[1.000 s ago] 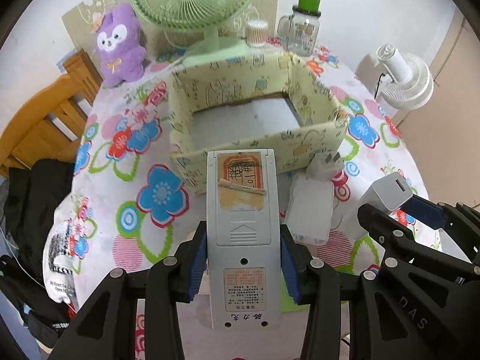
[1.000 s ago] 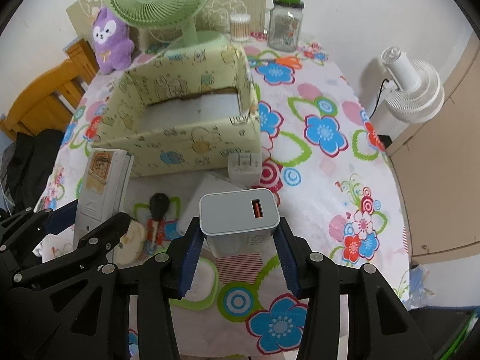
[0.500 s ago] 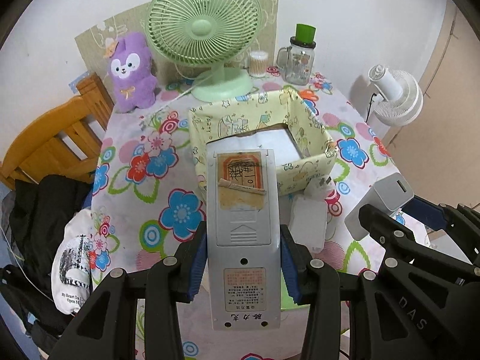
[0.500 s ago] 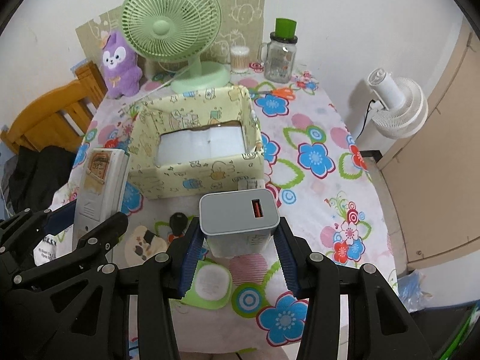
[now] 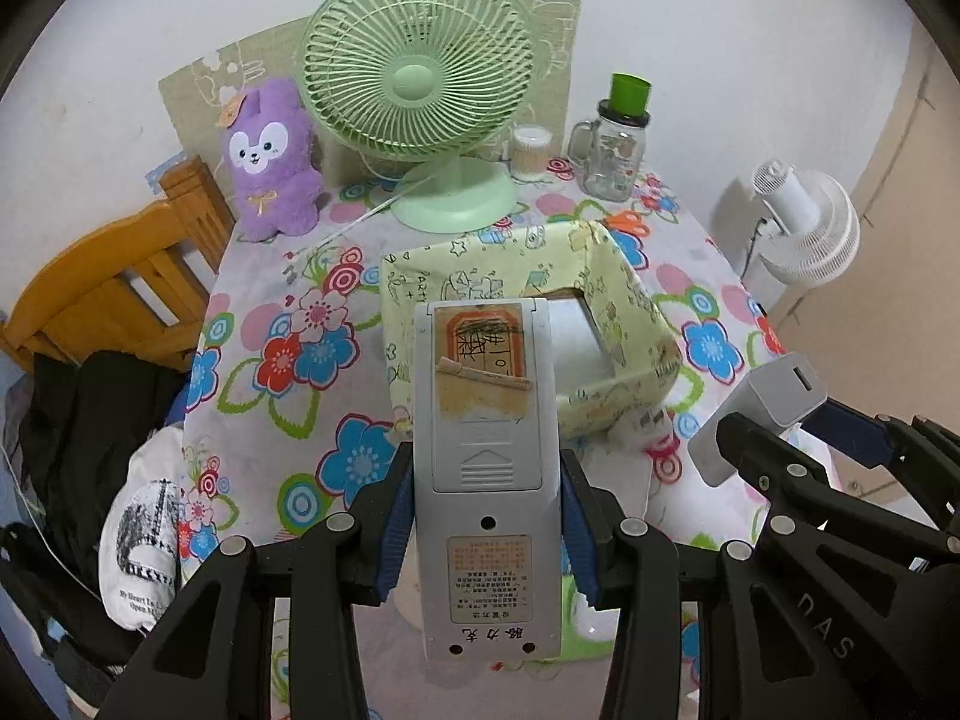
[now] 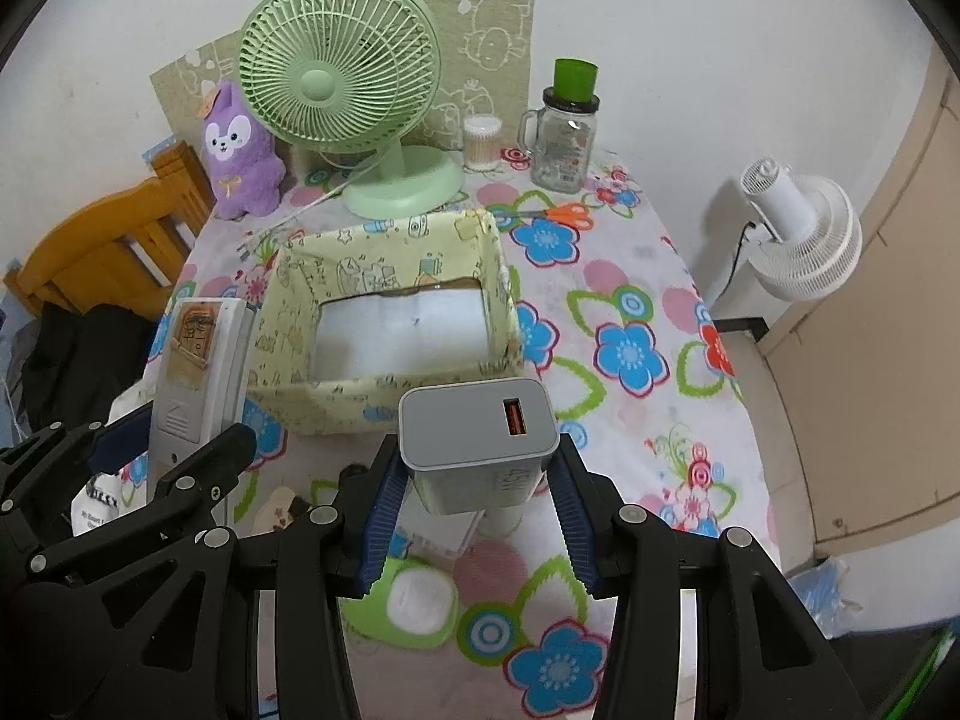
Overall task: Organize rigid objects
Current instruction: 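Lift the charger with the right tool while the left carries the white device toward the box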
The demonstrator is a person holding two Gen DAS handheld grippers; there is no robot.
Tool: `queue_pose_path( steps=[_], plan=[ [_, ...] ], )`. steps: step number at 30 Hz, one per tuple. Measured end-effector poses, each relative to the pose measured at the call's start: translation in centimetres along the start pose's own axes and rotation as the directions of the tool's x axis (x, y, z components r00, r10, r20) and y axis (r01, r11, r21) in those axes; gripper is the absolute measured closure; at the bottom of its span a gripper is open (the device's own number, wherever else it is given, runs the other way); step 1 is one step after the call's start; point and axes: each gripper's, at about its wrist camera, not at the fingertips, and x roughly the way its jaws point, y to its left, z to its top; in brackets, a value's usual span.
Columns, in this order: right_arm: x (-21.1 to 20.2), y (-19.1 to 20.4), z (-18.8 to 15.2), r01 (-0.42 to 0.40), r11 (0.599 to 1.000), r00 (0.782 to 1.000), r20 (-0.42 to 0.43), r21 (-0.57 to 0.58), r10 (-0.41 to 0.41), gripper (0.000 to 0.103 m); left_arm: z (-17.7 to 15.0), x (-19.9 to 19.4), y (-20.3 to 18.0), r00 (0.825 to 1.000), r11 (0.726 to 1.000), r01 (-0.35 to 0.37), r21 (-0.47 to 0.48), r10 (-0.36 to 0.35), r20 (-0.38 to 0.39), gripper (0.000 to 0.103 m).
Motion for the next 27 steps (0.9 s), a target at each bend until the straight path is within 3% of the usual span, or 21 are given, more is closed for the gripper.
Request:
queue_pose_path(
  steps=[16, 27],
  plan=[
    [3.9, -0.8, 6.1, -0.074, 0.996, 0.997, -0.024, -0.057, 0.072, 0.053, 4.4, 3.2, 0.8, 1.0, 0.992, -0.028, -0.125, 0.027, -0.01, 0.058],
    [6.9, -0.5, 9.0, -0.095, 0.993, 0.995, -0.039, -0.067, 0.092, 0.053, 6.2, 6.2, 1.7, 0.996, 0.984, -0.084, -0.158, 0.078, -0.048, 0.058]
  ],
)
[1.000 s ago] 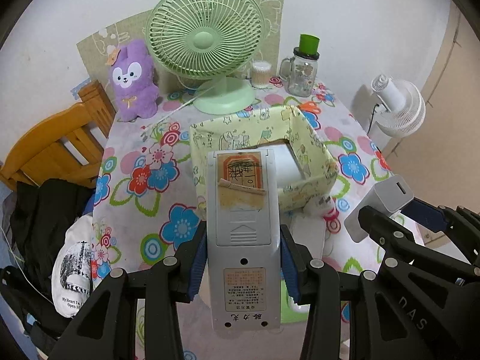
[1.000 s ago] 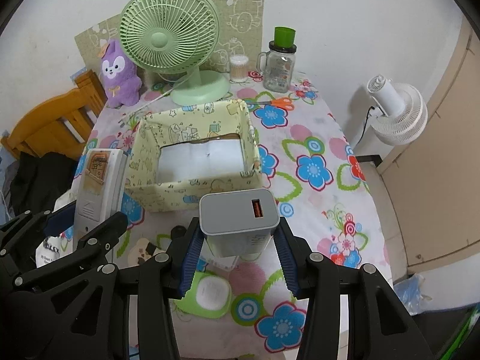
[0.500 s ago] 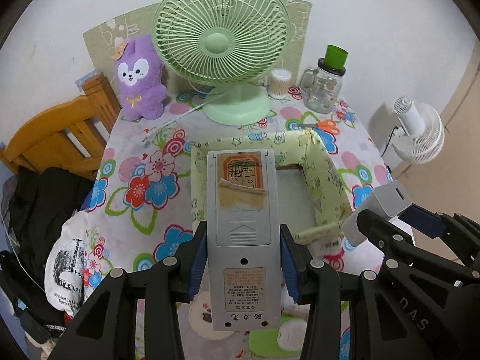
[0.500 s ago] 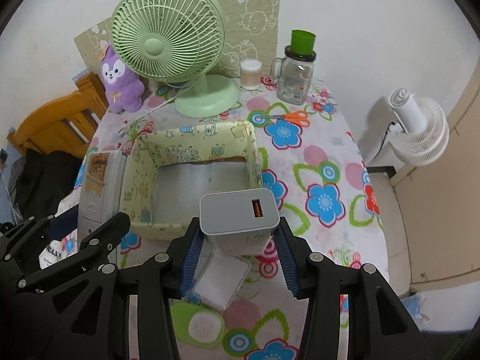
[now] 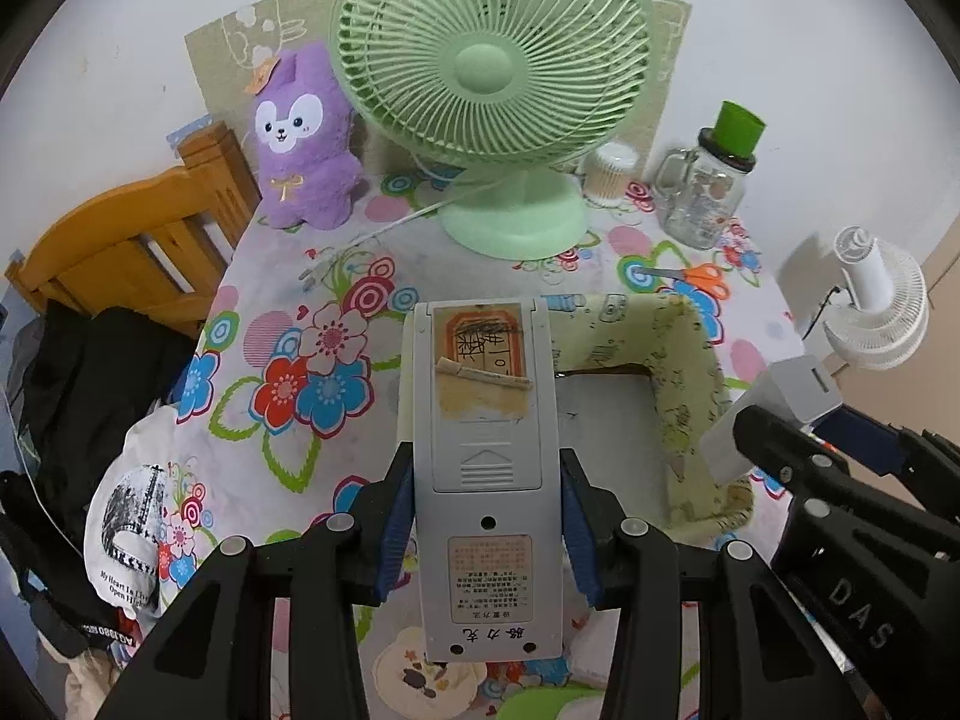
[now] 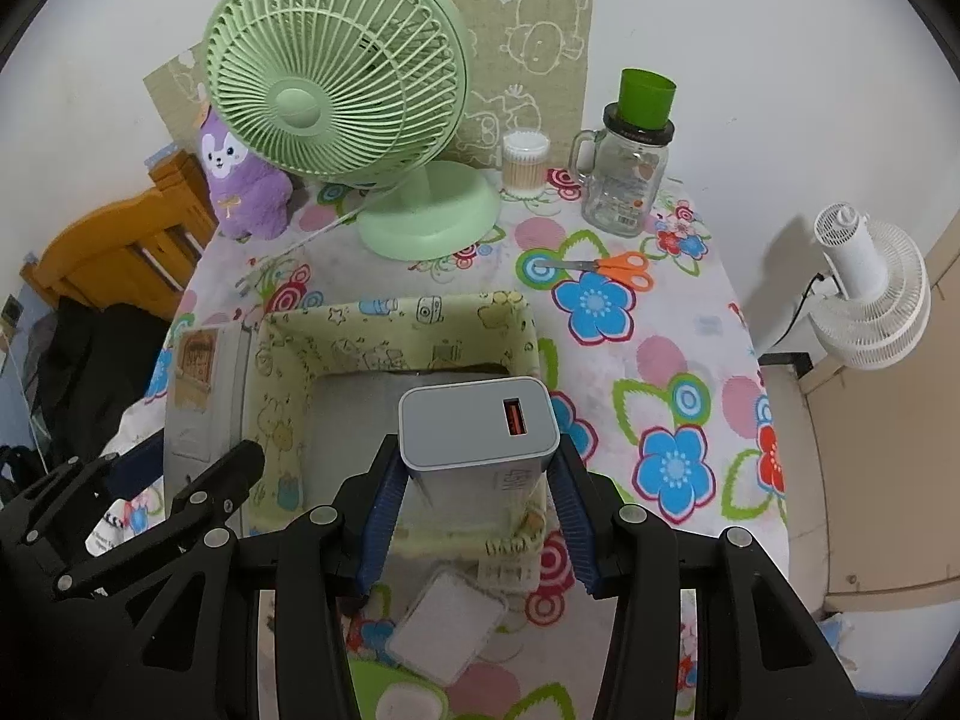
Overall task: Organize rigid objects
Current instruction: 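Lift the charger with the right tool while the left carries the white device toward the box, then lower both held items into the fabric box and open both grippers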
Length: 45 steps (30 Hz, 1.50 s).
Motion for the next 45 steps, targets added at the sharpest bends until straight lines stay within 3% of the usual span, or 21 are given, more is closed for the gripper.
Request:
queue_pose_path(
  steps=[11, 25, 37, 39, 40, 42, 45],
  plan=[
    [3.6, -0.6, 2.5, -0.003, 1.0, 1.0, -0.022, -0.004, 0.003, 0.053, 1.1, 3.3, -0.1, 0.999, 1.0, -0.026, -0.013, 0.025, -0.045, 0.058],
    [7.8, -0.6, 2.8, -0.011, 1.0, 0.996, -0.093, -0.002, 0.011, 0.052, 1.3, 6.8, -0.3, 0.995, 1.0, -0.02, -0.017, 0.019, -0.102, 0.058],
    [8.5, 0.2, 3.5, 0.033, 0.999, 0.997, -0.063, -0.027, -0.035, 0.051, 1.6, 7.9, -0.3, 0.995, 0.999, -0.033, 0.002, 0.033, -0.098, 0.055],
    [8.6, 0.3, 3.7, 0.035, 0.999, 0.998, -0.051, -0.035, -0.036, 0.046, 1.8, 7.6, -0.5, 0.996, 0.999, -0.041, 0.022, 0.043, -0.075, 0.038],
    [8.7, 0.3, 3.8, 0.027, 0.999, 0.999, -0.043, -0.032, -0.029, 0.042, 1.9, 7.4, -0.6, 0.997, 0.999, -0.03, 0.028, 0.032, -0.072, 0.036],
    [8.5, 0.1, 4.0, 0.021, 1.0, 0.999, -0.027, -0.011, -0.021, 0.023, 2.0, 7.3, -0.8, 0.997, 0.999, -0.03, 0.035, 0.033, -0.069, 0.032],
    [8.3, 0.1, 4.1, 0.037, 0.999, 0.999, -0.008, -0.005, -0.037, 0.016, 2.0, 7.2, -1.0, 0.997, 0.999, -0.026, 0.041, 0.028, -0.069, 0.027]
  ],
)
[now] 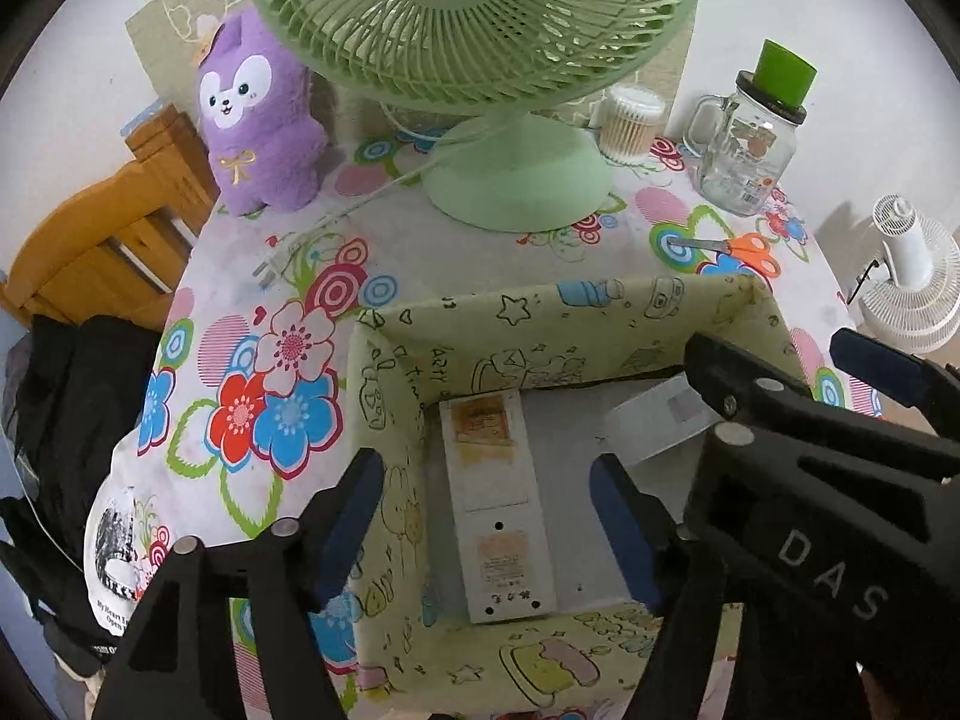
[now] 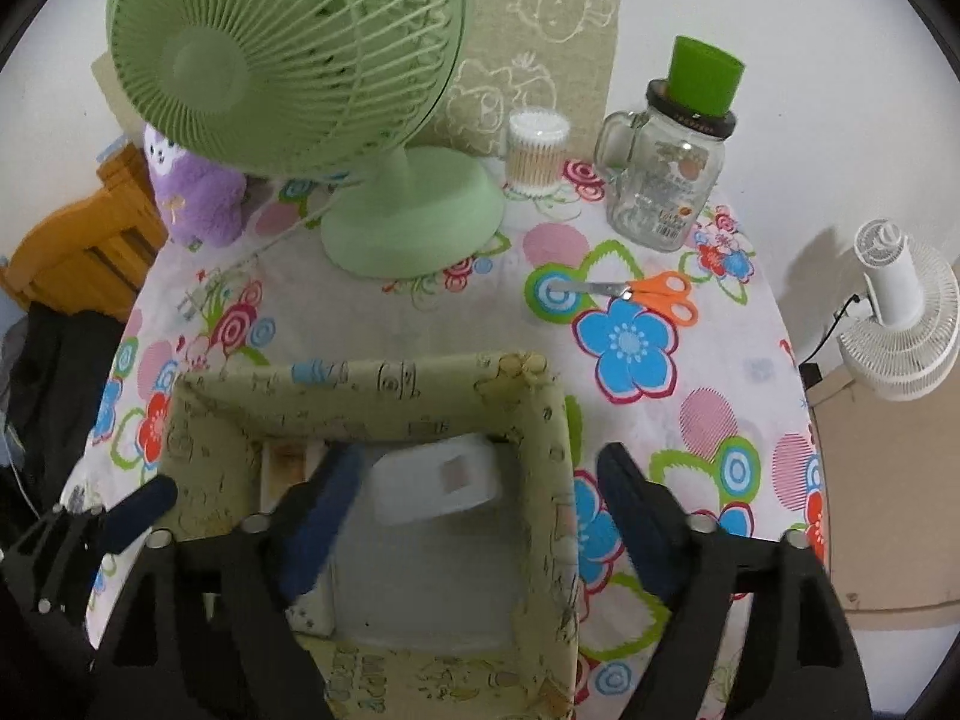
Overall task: Organize rigid objects
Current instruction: 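Lower both held items into the fabric box and open both grippers, then withdraw both tools from the box toward the remaining items on the cloth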
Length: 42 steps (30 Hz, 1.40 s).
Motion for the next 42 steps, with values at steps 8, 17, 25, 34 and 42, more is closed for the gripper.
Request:
queue_pose_path(
  steps=[8, 17, 25, 34, 42],
  plan=[
    [0.1, -0.3, -1.1, -0.016, 1.0, 0.999, -0.032, 0.014, 0.016, 0.016, -0.5, -1.0, -0.3, 1.0, 0.999, -0.017, 0.029, 0.017, 0.02, 0.012],
    [-1.3, -0.3, -3.1, -0.023, 0.999, 0.999, -0.041, 0.037, 0.024, 0.015, -1.8, -2.4, 0.2, 1.0, 0.999, -0.006, 0.041, 0.005, 0.025, 0.01],
    [-3.4, -0.1, -4.6, -0.02, 0.999, 1.0, -0.019, 0.05, 0.021, 0.015, -3.2, -4.1, 0.4, 0.999, 0.998, 0.001, 0.058, -0.004, 0.046, 0.008],
    [-5.9, 0.1, -6.1, -0.01, 0.998, 1.0, 0.01, 0.061, 0.009, 0.015, -4.6, -6.2, 0.4, 0.997, 0.997, 0.015, 0.077, -0.021, 0.069, 0.008],
    [-8.5, 0.5, -7.5, -0.004, 0.998, 0.999, 0.042, 0.061, 0.001, 0.015, -5.9, -8.2, 0.7, 0.995, 0.995, 0.024, 0.092, -0.033, 0.094, 0.008]
  ],
)
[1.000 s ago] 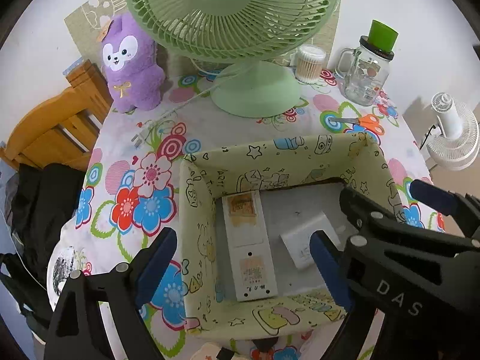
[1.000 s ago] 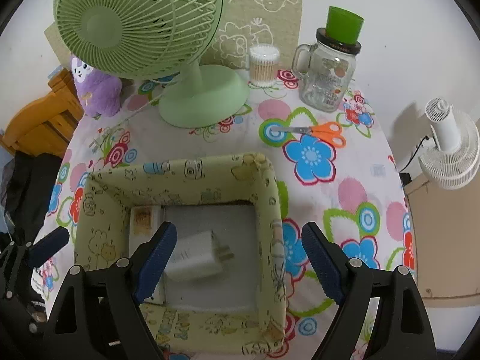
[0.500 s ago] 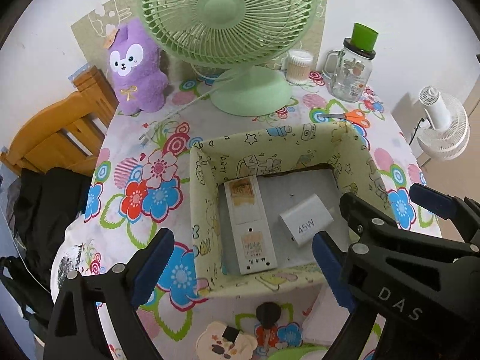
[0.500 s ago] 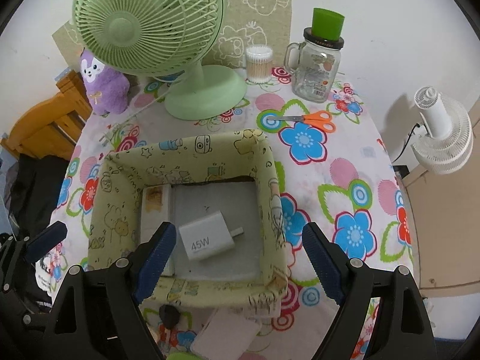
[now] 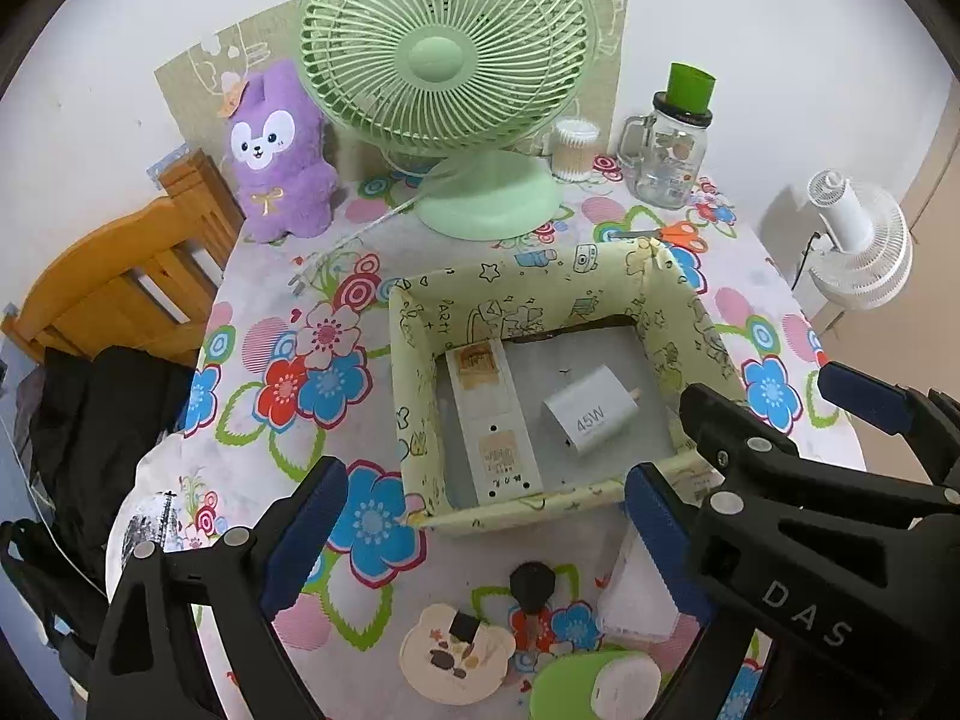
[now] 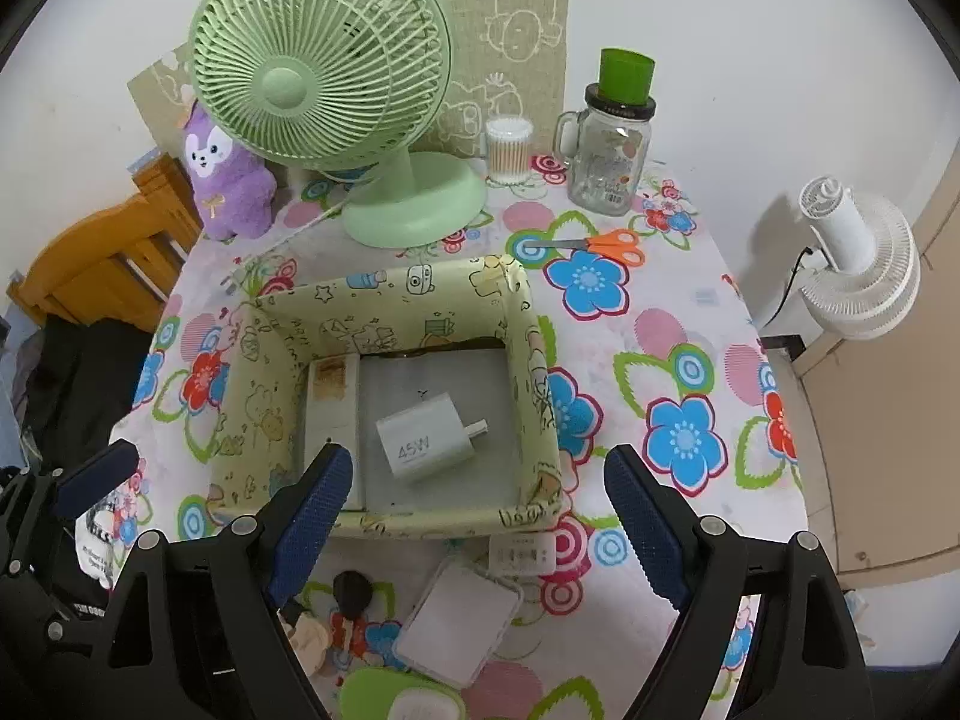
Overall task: Organize rigid objects
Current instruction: 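Withdraw both tools from the box toward the remaining items on the cloth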
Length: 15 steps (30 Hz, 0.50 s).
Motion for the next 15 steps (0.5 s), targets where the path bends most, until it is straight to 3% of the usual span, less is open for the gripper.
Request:
queue_pose_path(
  steps=[15],
  plan=[
    [-3.6, 0.3, -2.8, 0.013, 1.0, 1.0, 0.029, 0.015, -0.013, 0.015, -2.5, -3.0, 0.2, 0.999, 0.999, 0.021, 0.03, -0.022, 0.034, 0.008]
  ],
)
